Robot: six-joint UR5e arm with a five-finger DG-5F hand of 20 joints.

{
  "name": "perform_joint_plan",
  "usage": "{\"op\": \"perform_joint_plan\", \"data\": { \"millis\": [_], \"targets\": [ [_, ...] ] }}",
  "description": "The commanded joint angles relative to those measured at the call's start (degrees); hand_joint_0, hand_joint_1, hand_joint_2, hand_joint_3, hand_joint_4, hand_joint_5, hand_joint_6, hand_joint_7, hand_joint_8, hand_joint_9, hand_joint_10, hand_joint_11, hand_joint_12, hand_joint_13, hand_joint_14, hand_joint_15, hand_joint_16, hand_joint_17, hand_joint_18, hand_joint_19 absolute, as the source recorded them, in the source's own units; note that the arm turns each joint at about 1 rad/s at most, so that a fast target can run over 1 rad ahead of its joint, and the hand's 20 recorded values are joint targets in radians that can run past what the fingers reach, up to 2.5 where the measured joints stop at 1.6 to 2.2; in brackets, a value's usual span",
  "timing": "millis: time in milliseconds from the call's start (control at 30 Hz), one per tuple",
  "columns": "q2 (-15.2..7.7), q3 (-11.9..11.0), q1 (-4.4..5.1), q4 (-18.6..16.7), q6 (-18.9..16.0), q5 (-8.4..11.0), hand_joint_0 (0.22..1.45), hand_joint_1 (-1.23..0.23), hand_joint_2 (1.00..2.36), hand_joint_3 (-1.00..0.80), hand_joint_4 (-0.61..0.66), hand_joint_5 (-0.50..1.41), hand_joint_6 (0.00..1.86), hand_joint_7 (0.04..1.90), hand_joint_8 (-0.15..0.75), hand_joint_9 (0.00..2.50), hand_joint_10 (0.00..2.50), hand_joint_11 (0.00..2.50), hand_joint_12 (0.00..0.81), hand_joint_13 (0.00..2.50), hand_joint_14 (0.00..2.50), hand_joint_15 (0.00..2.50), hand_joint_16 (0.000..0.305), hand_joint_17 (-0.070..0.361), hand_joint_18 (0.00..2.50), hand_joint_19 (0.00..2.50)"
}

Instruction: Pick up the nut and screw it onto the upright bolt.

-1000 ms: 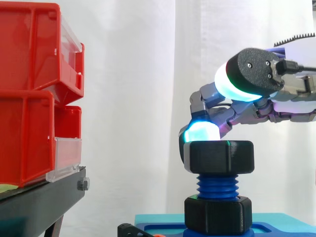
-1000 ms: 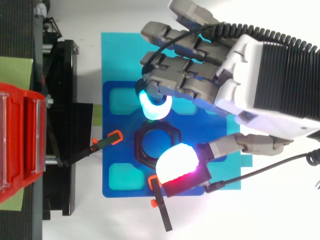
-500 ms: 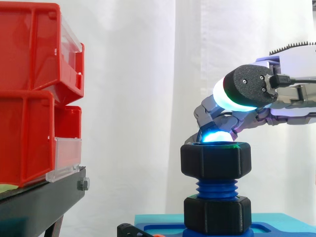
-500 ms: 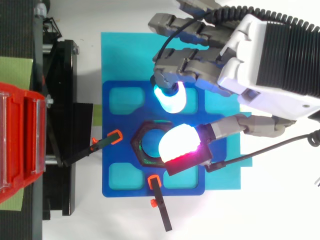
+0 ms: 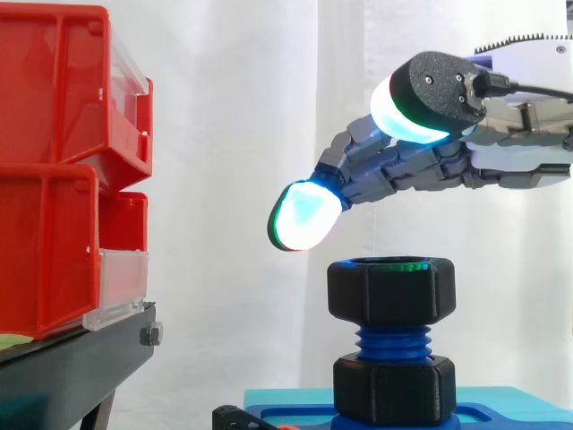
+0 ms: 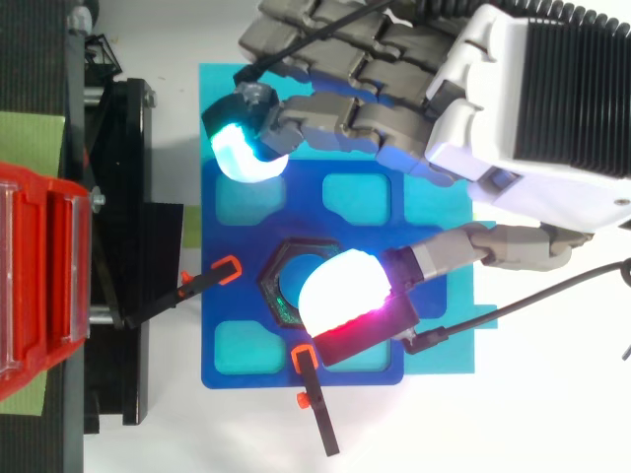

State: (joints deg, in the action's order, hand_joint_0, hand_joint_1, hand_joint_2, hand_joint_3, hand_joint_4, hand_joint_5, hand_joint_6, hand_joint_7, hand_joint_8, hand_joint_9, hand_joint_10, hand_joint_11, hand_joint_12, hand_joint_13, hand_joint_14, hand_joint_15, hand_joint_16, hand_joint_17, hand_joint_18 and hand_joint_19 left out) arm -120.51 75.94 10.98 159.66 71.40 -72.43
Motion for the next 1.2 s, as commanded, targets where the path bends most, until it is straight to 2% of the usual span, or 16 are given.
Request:
{"op": "perform_joint_plan", "data": {
  "millis": [0,133,200,400,467,533,733,800,933,1167],
  "targets": [
    [-0.08,-0.18,0.09,-0.14,0.94,-0.17,0.45,-0.15,1.00,-0.50,0.13,-0.23,0.50,0.60,0.215,0.14,0.00,0.00,0.352,0.00,0.00,0.00,0.050,0.113,0.00,0.00],
    [-0.08,-0.18,0.80,-0.67,1.46,0.09,0.45,-0.13,1.00,-0.50,0.09,-0.22,0.50,0.59,0.203,0.08,0.00,0.00,0.352,0.00,0.00,0.00,0.051,0.116,0.00,0.00],
    [-0.08,-0.18,1.76,-1.28,1.73,0.27,0.45,-0.12,1.00,-0.50,0.09,-0.22,0.50,0.59,0.203,0.07,0.00,0.00,0.353,0.00,0.00,0.00,0.052,0.116,0.00,0.00],
    [-0.08,-0.09,3.00,-1.10,1.73,0.53,0.45,-0.12,1.00,-0.50,0.12,-0.18,0.50,0.66,0.204,0.11,0.00,0.00,0.349,0.00,0.00,0.00,0.051,0.114,0.00,0.00],
    [-0.08,-0.18,3.87,-0.84,1.64,1.15,0.46,-0.13,1.00,-0.50,0.14,-0.16,0.50,0.71,0.211,0.16,0.00,0.00,0.350,0.00,0.00,0.00,0.049,0.111,0.00,0.00],
    [-0.08,-0.09,4.23,-0.75,1.55,1.41,0.46,-0.14,1.00,-0.50,0.16,-0.14,0.50,0.73,0.216,0.19,0.00,0.00,0.350,0.00,0.00,0.00,0.049,0.110,0.00,0.00],
    [-0.08,-0.09,4.75,0.04,1.20,1.50,0.47,-0.16,1.00,-0.50,0.18,-0.12,0.50,0.79,0.227,0.26,0.00,0.00,0.345,0.00,0.00,0.00,0.047,0.106,0.00,0.00],
    [-0.08,0.00,4.75,0.39,1.20,1.50,0.47,-0.16,1.00,-0.50,0.19,-0.12,0.50,0.79,0.227,0.26,0.00,0.00,0.344,0.00,0.00,0.00,0.047,0.106,0.00,0.00],
    [-0.08,1.58,4.75,0.39,0.85,1.41,0.47,-0.17,1.00,-0.50,0.19,-0.13,0.50,0.73,0.225,0.26,0.00,0.00,0.344,0.00,0.00,0.00,0.047,0.106,0.00,0.00],
    [-0.08,1.67,4.67,0.21,0.58,1.15,0.47,-0.18,1.00,-0.50,0.19,-0.13,0.50,0.71,0.220,0.25,0.00,0.00,0.343,0.00,0.00,0.00,0.048,0.107,0.00,0.00]
  ]
}}
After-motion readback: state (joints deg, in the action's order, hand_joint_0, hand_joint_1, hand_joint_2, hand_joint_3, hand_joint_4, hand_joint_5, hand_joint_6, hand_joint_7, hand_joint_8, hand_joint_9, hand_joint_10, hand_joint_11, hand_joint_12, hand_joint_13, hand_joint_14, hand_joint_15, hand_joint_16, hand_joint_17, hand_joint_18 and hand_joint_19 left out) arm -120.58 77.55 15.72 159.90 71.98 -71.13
